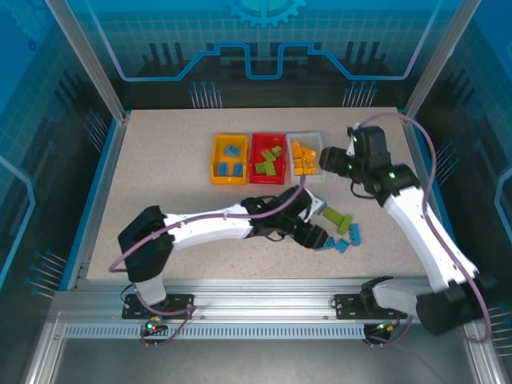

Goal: Sort the legos into containers by color

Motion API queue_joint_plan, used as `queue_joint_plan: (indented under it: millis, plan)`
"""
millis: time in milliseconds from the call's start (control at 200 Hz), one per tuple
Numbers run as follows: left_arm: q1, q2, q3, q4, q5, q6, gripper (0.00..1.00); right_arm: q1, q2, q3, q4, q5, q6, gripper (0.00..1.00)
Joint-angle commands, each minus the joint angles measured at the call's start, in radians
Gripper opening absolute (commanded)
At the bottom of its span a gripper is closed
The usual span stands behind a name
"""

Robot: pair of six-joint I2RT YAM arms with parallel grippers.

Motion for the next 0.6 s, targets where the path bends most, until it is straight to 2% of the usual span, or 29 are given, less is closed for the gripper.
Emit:
queue_joint_plan:
  millis: [0,230,375,595]
  plan:
    - [-0.021,0.073,0.049,-0.090,0.064,0.074,0.68,-0.011,-0.128,-0.094,-0.099,-0.044,0.040,0.71]
    - [-0.052,0.133,0.147,-0.111,-0.002,0.163,0.71,-0.013,-0.350,-0.166,-0.218,-0.034,0.071,0.73]
    - [-0.048,0.205,0.280,-0.180,-0.026,0.357,0.74,-0.015,-0.439,-0.183,-0.226,0.018,0.089,0.75]
    - [-0.047,0.397,0.560,-0.398,-0.047,0.665,0.77,-0.016,-0.597,-0.234,-0.228,0.070,0.206,0.80]
